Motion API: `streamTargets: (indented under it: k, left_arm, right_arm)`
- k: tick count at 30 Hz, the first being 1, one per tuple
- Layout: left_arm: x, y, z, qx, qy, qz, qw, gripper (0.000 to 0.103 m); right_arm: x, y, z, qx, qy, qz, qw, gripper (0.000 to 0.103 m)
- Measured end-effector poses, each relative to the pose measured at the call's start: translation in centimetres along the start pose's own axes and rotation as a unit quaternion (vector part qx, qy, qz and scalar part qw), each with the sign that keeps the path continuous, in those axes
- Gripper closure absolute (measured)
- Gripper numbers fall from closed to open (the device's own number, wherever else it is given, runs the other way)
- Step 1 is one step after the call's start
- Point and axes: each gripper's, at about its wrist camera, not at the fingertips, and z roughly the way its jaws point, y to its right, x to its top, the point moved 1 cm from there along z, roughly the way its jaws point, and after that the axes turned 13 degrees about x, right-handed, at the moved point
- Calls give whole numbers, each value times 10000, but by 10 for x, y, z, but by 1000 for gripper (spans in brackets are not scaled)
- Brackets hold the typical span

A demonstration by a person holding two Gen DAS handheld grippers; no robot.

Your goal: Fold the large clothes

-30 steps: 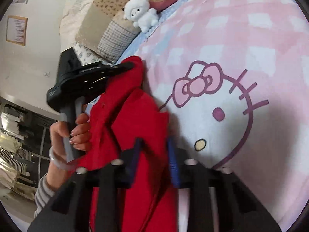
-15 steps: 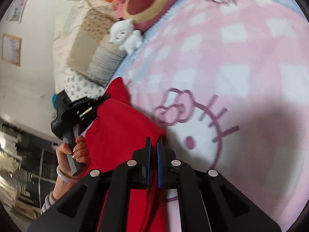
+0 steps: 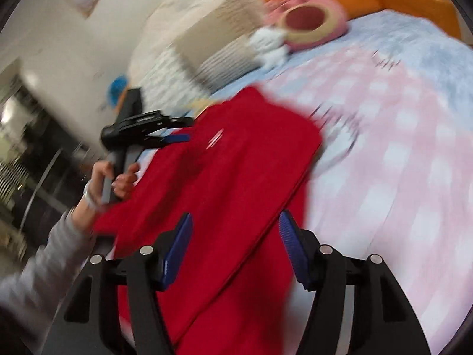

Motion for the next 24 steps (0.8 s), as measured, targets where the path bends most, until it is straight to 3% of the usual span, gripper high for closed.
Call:
streamTargets:
  k: [2,5,7,9,12,16,21,24]
  left_arm:
    - [-53,9,-4,-125,-395,234,9989,29]
    - [-133,27,-5,-253,-812,600,9946,29]
    - [-172,40,-1,-612,-1152,785,9883,29]
    - [-196,49,4,-796,-1249,887,9850,29]
    - [-203,51,13,-777,-1304,759,9855,29]
    - [-204,52,15,-802,-1226,629,9872,31]
    - [-206,49,14,-1147,-1141,276,9864,53]
    - [-211,41,16,-1339,-1072,-83,9851,60]
  right_arm:
    - [-41,-25,4,226,-319,-23,9992,42]
    - [-86,-51,13,363,-470,-28,9982,45]
    - [-106,-62,21,436,-477,-22,9979,46]
    - [-117,-65,32,457,-517,36,9976,46]
    - [-129,-58,55,142,-630,311,9974,46]
    - [-129,-53,59,174,-573,568,9966,45]
    - [-127,-69,74,347,-937,574,9933,49]
    - [-134,-71,86,-187,-984,294,9945,68]
